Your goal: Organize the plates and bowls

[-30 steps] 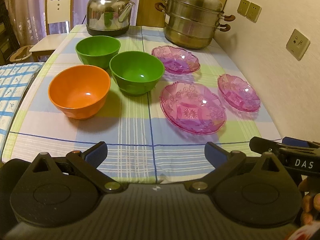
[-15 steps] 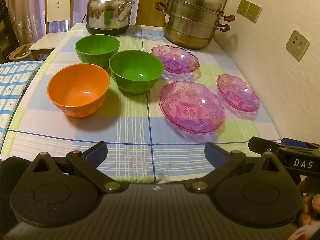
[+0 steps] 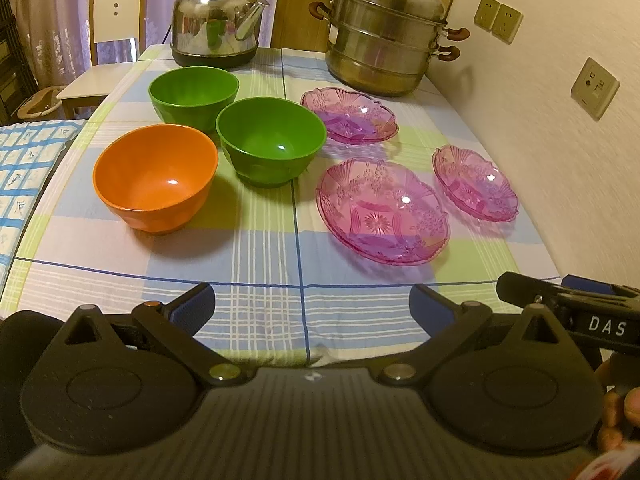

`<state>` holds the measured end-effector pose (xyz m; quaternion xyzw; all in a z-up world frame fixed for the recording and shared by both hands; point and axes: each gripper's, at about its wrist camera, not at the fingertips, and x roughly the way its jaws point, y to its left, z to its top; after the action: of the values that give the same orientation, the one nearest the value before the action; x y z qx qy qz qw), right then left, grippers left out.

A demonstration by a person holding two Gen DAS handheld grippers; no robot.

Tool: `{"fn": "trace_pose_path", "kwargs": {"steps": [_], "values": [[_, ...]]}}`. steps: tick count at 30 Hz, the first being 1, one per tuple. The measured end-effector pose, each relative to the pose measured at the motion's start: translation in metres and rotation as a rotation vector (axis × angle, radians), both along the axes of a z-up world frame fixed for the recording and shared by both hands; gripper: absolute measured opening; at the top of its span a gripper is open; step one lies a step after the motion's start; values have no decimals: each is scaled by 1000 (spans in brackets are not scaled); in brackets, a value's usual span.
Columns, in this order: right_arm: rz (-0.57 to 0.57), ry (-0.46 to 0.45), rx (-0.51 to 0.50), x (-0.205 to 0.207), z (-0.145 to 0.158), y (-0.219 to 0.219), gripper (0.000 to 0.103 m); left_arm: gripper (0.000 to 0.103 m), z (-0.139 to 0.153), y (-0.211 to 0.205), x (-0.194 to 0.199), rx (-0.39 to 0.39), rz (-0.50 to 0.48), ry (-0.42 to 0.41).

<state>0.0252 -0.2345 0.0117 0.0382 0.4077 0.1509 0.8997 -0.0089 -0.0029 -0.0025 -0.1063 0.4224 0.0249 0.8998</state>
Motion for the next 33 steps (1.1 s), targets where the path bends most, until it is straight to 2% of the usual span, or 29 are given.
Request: {"fn": "trace_pose_path", "kwargs": {"steps": [33], "values": [[-29, 17, 12, 7, -7, -7, 103, 103, -8, 1, 8, -33, 9, 13]]}}
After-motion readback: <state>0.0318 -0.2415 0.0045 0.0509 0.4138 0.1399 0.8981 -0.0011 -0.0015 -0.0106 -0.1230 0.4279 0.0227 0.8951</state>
